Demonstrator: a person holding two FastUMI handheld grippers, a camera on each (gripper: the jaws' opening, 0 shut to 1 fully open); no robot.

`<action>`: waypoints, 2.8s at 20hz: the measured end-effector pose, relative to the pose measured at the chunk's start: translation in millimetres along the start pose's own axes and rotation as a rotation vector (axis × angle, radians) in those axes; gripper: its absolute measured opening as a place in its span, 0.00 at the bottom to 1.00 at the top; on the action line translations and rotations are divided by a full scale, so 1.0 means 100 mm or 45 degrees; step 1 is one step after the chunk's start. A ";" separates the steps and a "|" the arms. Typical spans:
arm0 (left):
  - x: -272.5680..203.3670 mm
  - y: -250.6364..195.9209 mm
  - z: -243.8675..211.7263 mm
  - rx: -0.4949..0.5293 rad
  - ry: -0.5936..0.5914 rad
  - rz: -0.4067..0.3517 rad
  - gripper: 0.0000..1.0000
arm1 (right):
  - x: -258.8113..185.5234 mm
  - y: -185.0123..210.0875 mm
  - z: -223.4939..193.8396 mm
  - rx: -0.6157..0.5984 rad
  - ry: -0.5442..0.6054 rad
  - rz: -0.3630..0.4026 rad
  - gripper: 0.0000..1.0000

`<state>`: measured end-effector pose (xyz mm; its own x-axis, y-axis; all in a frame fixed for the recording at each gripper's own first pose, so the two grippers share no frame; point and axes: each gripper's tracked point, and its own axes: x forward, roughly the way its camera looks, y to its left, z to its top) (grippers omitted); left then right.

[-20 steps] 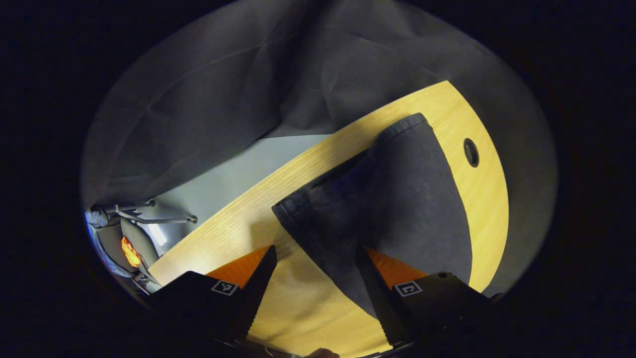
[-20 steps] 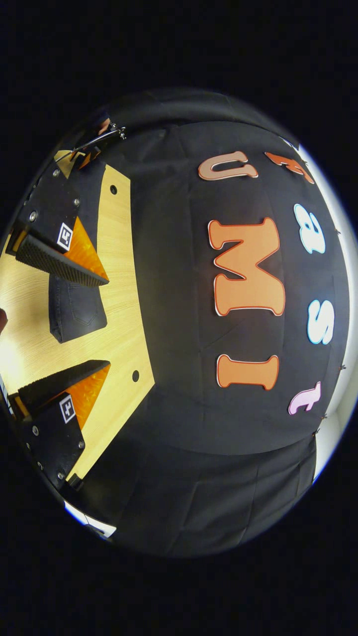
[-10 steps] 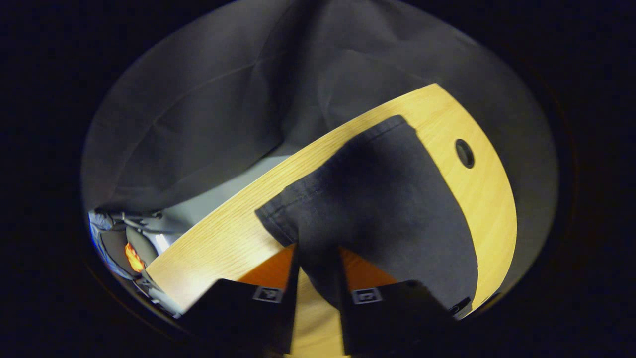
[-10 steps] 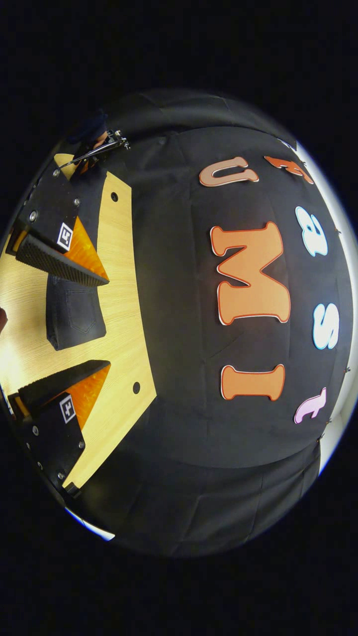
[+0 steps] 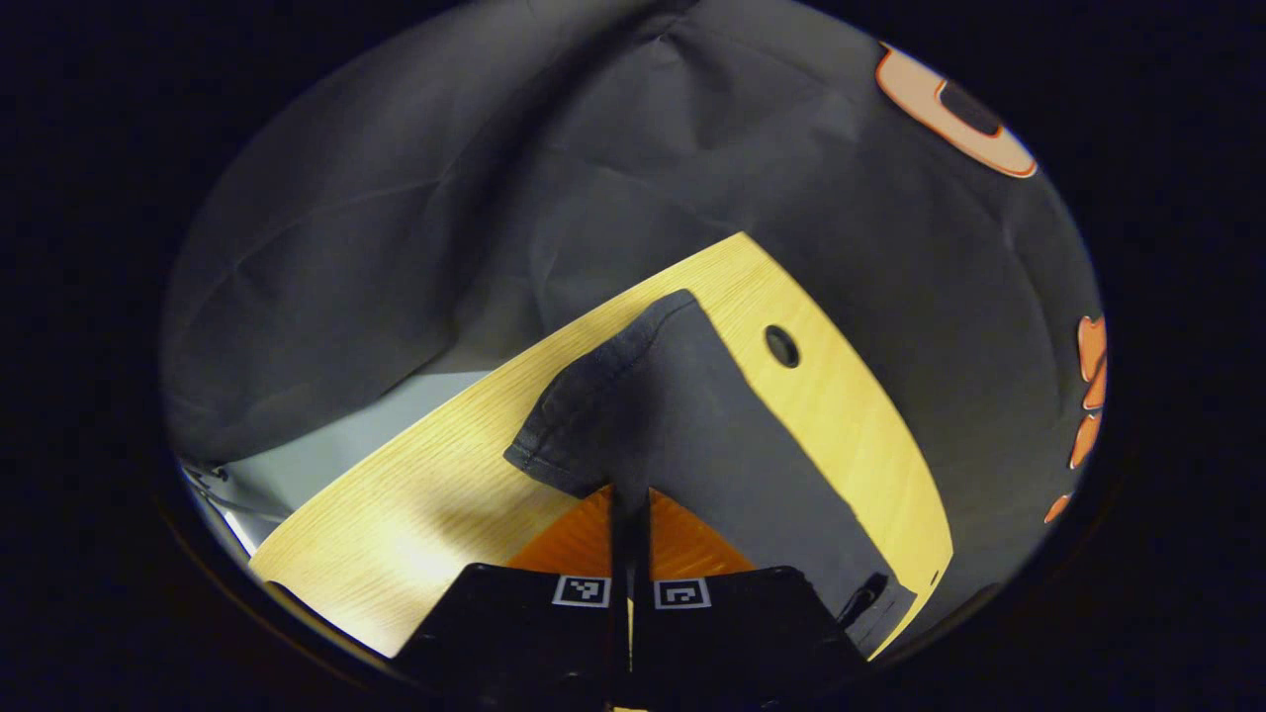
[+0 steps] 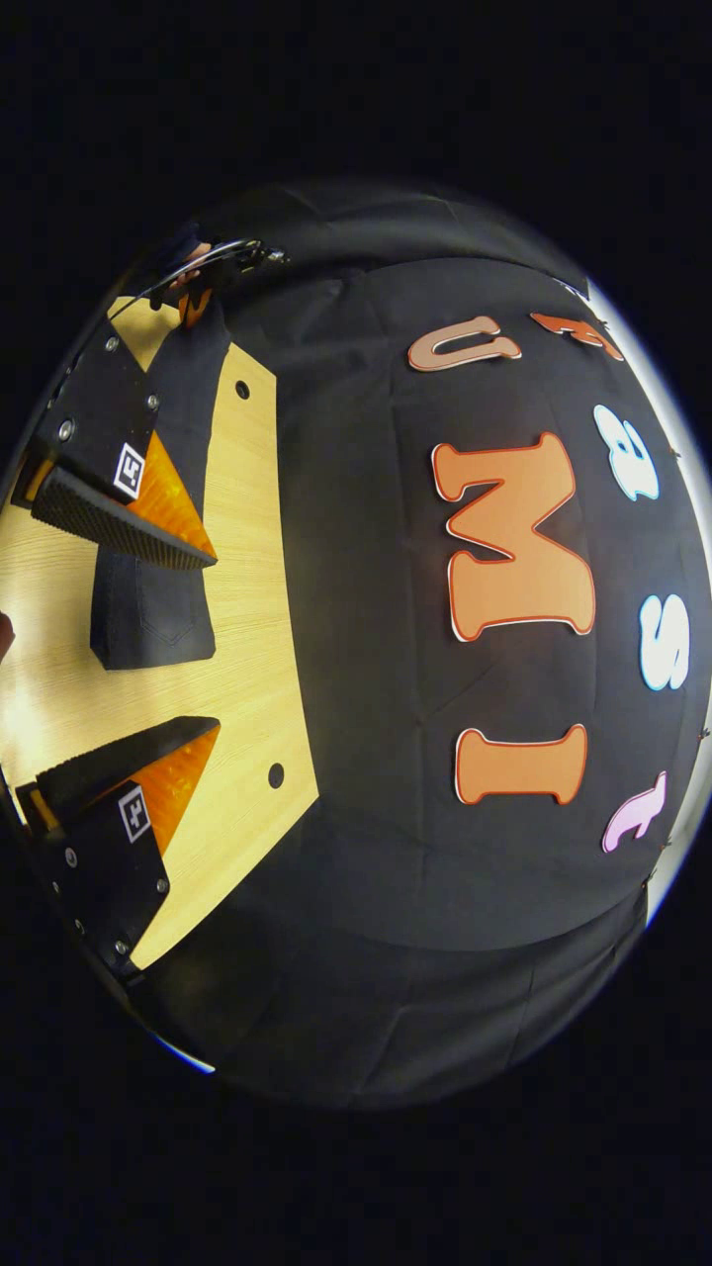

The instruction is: Grasp the waist and the cuffs of the jeans and fold them to make the two legs overlap; first hold the waist and fold one-third of the jeans toward the cuffs, then hold the cuffs and fold the remaining one-third in the same direction to finish folding.

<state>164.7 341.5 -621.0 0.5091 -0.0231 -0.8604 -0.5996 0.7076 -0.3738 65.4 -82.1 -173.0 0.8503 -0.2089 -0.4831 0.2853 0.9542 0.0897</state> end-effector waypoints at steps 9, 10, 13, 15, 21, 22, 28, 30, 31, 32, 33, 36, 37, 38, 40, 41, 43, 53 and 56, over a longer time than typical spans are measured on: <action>-0.77 -0.44 0.33 0.185 -0.185 -0.166 0.02 | 0.17 0.11 0.13 -0.021 -0.023 0.103 0.90; -0.86 -0.58 0.32 0.212 -0.199 -0.187 0.02 | 0.17 0.10 0.14 -0.020 -0.025 0.109 0.90; -1.14 -1.00 0.29 0.289 -0.255 -0.244 0.02 | 0.20 0.06 0.17 -0.019 -0.024 0.123 0.90; -1.30 -1.26 0.26 0.336 -0.277 -0.287 0.02 | 0.21 0.01 0.18 -0.019 -0.026 0.131 0.91; -1.74 -2.10 -0.01 0.482 -0.308 -0.393 0.01 | 0.26 -0.15 0.22 -0.006 -0.034 0.156 0.91; -1.79 -2.23 -0.07 0.499 -0.304 -0.412 0.02 | 0.27 -0.18 0.22 -0.003 -0.036 0.164 0.91; -1.96 -3.00 -0.63 0.678 -0.279 -0.480 0.01 | 0.37 -0.41 0.25 0.016 -0.032 0.182 0.91; -1.97 -3.24 -0.82 0.741 -0.268 -0.489 0.01 | 0.42 -0.50 0.24 0.024 -0.025 0.188 0.91; -1.96 -3.34 -0.93 0.771 -0.262 -0.489 0.01 | 0.45 -0.55 0.23 0.026 -0.019 0.191 0.91; -1.95 -3.44 -1.03 0.795 -0.252 -0.496 0.03 | 0.46 -0.59 0.24 0.027 -0.016 0.196 0.91; -1.93 -3.52 -1.13 0.822 -0.241 -0.499 0.01 | 0.48 -0.65 0.24 0.026 -0.014 0.194 0.91; -1.90 -3.72 -1.42 0.891 -0.208 -0.510 0.02 | 0.55 -0.77 0.20 0.036 0.001 0.200 0.92; -1.86 -3.78 -1.52 0.916 -0.196 -0.516 0.01 | 0.56 -0.81 0.18 0.041 0.010 0.205 0.92; -1.84 -3.84 -1.63 0.945 -0.174 -0.518 0.01 | 0.58 -0.85 0.16 0.044 0.015 0.205 0.92; -1.78 -3.95 -1.84 1.008 -0.148 -0.528 0.01 | 0.61 -0.92 0.12 0.041 0.027 0.209 0.92; -1.73 -3.99 -1.92 1.035 -0.137 -0.533 0.01 | 0.63 -0.96 0.10 0.040 0.034 0.210 0.92; -1.69 -4.05 -2.15 1.085 -0.106 -0.544 0.01 | 0.65 -1.04 0.05 0.046 0.049 0.213 0.92; -1.27 -3.81 -3.68 1.274 0.348 -0.581 0.20 | 0.69 -1.27 -0.10 0.044 0.103 0.215 0.93; -1.30 -3.59 -3.97 1.283 0.459 -0.579 0.56 | 0.67 -1.26 -0.10 0.031 0.105 0.218 0.93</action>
<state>68.4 -189.7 -513.1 0.2491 -0.5044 -0.8267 0.4386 0.8198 -0.3681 82.1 -214.3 -225.5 0.8487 -0.0244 -0.5284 0.1506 0.9687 0.1971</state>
